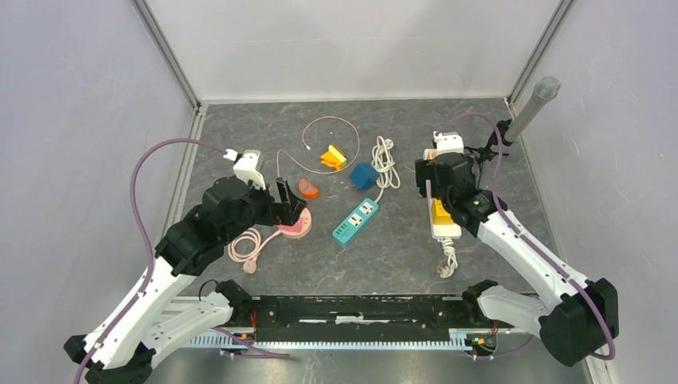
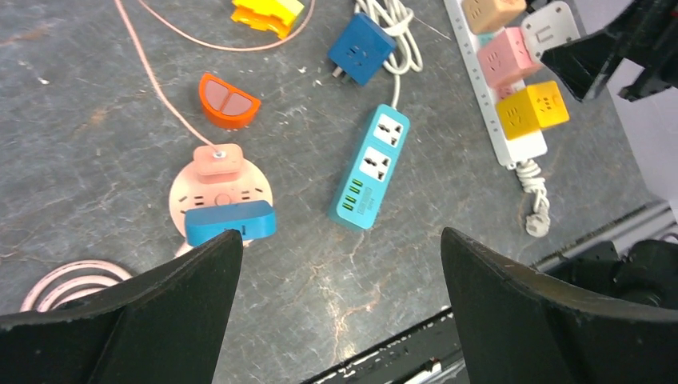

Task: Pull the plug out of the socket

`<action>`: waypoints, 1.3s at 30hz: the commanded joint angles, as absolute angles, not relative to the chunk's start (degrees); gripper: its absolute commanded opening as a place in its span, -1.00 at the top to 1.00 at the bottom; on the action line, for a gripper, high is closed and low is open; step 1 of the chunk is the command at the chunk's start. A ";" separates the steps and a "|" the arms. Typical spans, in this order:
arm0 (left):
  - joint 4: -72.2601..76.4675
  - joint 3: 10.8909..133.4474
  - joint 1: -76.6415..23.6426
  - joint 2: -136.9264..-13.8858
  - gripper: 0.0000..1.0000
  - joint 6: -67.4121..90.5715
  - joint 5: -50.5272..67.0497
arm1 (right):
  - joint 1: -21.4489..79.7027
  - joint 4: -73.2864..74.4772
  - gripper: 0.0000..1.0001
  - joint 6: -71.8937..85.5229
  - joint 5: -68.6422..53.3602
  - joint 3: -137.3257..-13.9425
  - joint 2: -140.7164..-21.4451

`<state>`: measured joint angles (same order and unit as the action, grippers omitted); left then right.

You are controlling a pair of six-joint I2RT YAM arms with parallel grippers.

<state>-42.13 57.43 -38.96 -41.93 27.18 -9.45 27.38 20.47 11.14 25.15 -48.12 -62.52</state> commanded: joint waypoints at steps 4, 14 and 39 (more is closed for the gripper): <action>-35.40 55.44 -38.67 -41.98 -1.00 30.34 -0.39 | 22.54 22.59 -0.95 13.91 26.75 -46.22 -61.75; -17.53 52.15 -38.67 -51.32 -1.00 37.79 11.96 | 16.79 16.48 -0.22 13.59 16.60 -49.17 -69.30; -0.31 57.65 -40.28 -78.67 -0.92 46.51 18.71 | 15.31 12.96 1.00 15.37 5.64 -46.94 -71.63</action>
<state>-5.30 54.59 -39.18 -76.18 43.20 18.13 15.03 13.28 12.49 13.26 -46.89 -72.71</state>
